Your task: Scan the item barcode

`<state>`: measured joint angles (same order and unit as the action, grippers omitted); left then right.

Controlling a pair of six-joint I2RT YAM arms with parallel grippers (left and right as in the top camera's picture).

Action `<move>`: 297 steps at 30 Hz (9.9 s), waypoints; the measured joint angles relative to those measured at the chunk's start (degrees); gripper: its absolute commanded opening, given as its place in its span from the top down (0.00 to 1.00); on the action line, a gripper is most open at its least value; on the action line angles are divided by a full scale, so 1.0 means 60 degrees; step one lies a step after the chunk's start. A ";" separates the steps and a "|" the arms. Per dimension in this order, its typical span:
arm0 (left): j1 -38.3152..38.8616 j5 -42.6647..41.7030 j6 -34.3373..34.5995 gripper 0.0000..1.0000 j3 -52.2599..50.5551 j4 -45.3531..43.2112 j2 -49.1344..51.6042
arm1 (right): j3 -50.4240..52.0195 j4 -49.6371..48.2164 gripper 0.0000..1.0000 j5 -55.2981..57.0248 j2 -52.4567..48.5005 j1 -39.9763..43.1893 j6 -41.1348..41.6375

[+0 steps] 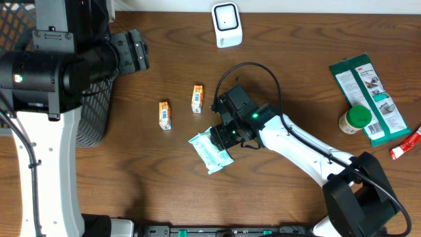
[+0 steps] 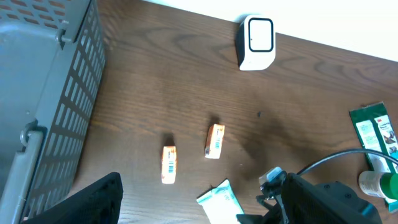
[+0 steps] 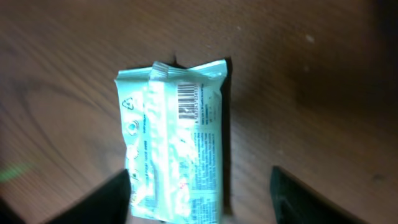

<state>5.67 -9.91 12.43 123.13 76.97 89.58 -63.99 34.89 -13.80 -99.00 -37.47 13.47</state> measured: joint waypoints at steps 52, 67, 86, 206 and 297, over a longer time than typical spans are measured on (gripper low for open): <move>0.0000 -0.0004 0.0000 0.18 0.0000 0.0120 0.0000 | 0.1479 -0.0820 0.99 0.0259 -0.0178 0.0444 0.2146; 0.0000 -0.0852 0.0011 0.18 -0.0579 0.2211 0.0000 | 0.1417 -0.0535 0.95 -0.0182 -0.0178 0.2000 0.0914; 0.0419 -0.1151 0.0204 0.66 -0.1147 0.2339 0.0015 | 0.1417 -0.0528 0.71 -0.0302 -0.0182 0.1723 0.0645; 0.4207 -0.1326 0.2965 0.93 -0.9362 -0.8298 0.3384 | 0.3697 -0.4863 0.75 -0.5231 -0.0178 0.2867 0.0645; -0.1107 0.0685 0.1133 0.20 -0.8386 -0.4397 -0.3249 | -0.2463 0.3370 0.99 0.2652 0.3049 0.0969 -0.7420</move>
<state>-0.97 -5.80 19.22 72.82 50.59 70.08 -78.76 55.11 2.11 -80.71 -31.66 -31.05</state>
